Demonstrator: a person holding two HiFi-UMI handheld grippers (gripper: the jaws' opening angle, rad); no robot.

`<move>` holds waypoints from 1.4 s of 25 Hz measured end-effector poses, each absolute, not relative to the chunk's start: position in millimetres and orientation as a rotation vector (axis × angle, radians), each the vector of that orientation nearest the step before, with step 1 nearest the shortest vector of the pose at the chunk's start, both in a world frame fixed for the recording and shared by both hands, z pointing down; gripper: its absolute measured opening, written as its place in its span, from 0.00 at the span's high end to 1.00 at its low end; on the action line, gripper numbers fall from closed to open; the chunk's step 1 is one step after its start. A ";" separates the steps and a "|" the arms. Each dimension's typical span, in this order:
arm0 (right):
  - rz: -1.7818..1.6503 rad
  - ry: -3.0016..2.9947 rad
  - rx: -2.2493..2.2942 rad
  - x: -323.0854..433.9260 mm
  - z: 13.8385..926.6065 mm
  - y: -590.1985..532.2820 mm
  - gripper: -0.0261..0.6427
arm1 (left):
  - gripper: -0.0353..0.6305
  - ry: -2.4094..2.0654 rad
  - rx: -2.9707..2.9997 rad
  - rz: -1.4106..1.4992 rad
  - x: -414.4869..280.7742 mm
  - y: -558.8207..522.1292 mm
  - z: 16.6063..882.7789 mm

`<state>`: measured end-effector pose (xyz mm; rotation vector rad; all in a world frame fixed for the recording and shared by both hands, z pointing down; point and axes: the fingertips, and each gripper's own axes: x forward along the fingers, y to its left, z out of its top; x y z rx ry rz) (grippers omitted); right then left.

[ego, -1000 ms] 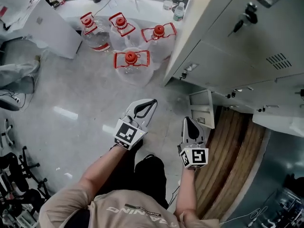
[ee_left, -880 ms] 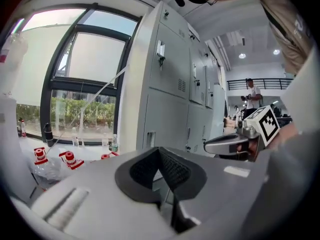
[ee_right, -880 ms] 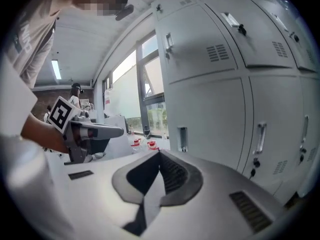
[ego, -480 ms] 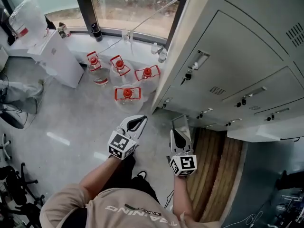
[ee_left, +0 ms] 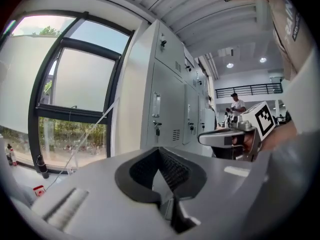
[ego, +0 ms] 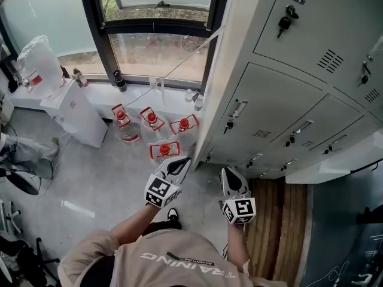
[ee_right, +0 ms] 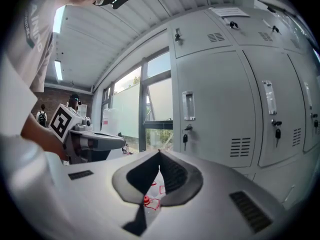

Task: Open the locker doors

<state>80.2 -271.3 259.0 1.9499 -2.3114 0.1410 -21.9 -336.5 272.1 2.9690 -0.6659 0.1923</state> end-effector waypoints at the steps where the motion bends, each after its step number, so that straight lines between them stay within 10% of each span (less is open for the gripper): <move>1: 0.128 -2.307 1.962 83.2 255.3 -273.2 0.94 | 0.94 -0.653 2.996 0.189 -18.7 -339.3 266.6; 35: -0.032 -2.459 1.845 101.5 200.9 -256.5 0.94 | 0.94 -0.804 3.017 0.146 -3.7 -304.0 224.5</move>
